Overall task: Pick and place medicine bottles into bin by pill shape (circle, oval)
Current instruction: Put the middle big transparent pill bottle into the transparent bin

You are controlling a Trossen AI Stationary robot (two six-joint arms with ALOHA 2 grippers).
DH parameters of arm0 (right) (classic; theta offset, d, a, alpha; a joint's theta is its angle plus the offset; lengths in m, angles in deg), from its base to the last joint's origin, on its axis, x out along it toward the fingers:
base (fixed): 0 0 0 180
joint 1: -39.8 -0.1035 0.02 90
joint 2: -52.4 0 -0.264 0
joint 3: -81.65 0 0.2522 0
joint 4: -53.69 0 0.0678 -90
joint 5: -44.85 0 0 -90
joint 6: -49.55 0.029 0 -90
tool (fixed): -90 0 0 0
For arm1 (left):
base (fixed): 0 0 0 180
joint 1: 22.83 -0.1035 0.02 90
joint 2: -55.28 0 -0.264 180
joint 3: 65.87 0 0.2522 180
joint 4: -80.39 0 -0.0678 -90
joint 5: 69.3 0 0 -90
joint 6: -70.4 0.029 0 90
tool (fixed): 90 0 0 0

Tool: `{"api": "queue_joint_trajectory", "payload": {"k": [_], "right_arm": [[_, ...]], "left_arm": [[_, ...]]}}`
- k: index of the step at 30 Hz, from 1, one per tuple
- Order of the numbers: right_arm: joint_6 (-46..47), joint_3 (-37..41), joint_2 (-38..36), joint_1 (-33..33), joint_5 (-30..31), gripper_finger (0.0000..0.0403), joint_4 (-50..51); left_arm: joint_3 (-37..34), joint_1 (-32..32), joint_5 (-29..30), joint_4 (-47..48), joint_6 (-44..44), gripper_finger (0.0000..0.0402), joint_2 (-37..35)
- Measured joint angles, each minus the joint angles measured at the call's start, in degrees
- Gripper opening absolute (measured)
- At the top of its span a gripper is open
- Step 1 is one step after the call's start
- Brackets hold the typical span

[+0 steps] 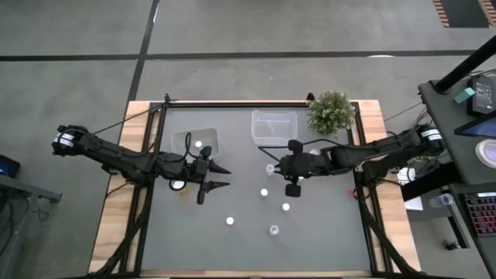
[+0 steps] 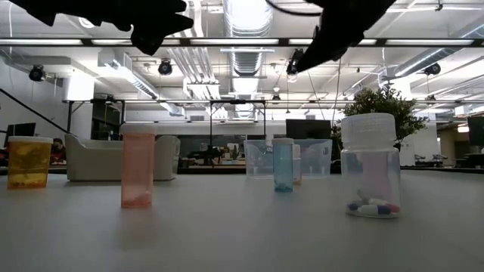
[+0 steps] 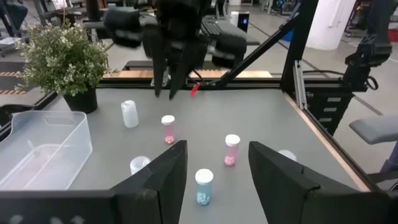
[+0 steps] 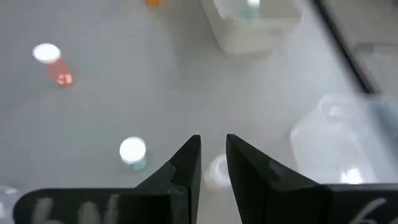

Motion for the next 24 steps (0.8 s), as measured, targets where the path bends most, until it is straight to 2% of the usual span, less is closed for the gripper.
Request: {"api": "queue_joint_trajectory", "payload": {"k": [6, 16, 24], "right_arm": [[11.0, -5.3, 5.8, 2.1, -0.1, 0.0092, 7.6], [21.2, -14.2, 17.2, 6.3, -2.7, 0.0207, 17.7], [25.3, -16.1, 22.3, 7.3, -3.5, 0.0275, 18.3]], "left_arm": [[0.0, 0.0, 0.1, 0.0, 0.1, 0.0157, 0.0], [0.0, 0.0, 0.4, -0.2, 0.3, 0.0157, 0.0], [0.0, 0.0, 0.5, -0.9, 1.6, 0.0157, 0.0]]}}
